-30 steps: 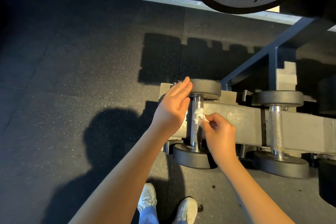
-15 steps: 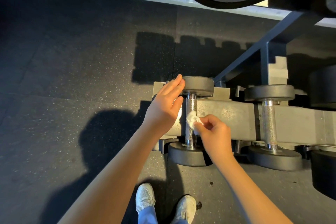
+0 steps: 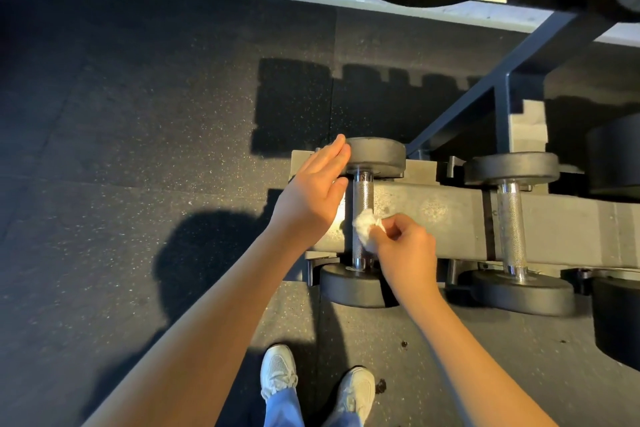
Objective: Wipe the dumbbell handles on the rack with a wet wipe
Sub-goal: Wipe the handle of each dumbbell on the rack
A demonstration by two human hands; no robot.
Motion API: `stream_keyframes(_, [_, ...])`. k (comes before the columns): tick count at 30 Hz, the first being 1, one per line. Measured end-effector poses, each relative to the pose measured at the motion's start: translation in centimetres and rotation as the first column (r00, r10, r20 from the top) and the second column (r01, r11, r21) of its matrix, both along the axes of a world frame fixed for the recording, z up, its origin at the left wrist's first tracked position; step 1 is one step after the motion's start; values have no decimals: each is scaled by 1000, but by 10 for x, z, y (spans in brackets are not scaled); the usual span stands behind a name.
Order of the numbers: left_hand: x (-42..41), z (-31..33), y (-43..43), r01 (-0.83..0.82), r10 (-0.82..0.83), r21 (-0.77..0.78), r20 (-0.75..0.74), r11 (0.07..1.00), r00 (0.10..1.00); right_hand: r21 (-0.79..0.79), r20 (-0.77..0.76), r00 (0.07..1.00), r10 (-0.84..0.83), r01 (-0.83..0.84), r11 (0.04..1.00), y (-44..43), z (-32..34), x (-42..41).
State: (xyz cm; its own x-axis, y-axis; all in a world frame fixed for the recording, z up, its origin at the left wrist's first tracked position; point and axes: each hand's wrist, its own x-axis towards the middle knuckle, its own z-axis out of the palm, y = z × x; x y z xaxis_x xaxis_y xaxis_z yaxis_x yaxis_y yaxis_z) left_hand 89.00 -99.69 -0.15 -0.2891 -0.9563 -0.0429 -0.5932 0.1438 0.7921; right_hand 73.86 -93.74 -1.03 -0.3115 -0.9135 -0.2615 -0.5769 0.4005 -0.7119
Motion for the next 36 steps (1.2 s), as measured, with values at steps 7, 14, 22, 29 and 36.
stream_keyframes(7, [0, -4, 1, -2, 4, -59, 20, 998, 1000, -115, 109, 987, -115, 127, 985, -31, -4, 7])
stream_keyframes(14, [-3, 0, 4, -10, 9, -31, -8, 999, 1000, -57, 12, 1000, 0, 1, 998, 8, -6, -3])
stream_keyframes(22, [-5, 0, 4, -30, 32, -38, 44, 999, 999, -146, 24, 999, -36, 39, 989, -11, -18, 0])
stream_keyframes(29, [-6, 3, 6, -32, 33, -31, 34, 999, 999, -185, -92, 996, 7, -24, 982, -11, -17, 7])
stream_keyframes(36, [-6, 2, 1, -37, 36, 34, 40, 999, 999, -206, -4, 992, -125, 121, 971, -51, -5, 13])
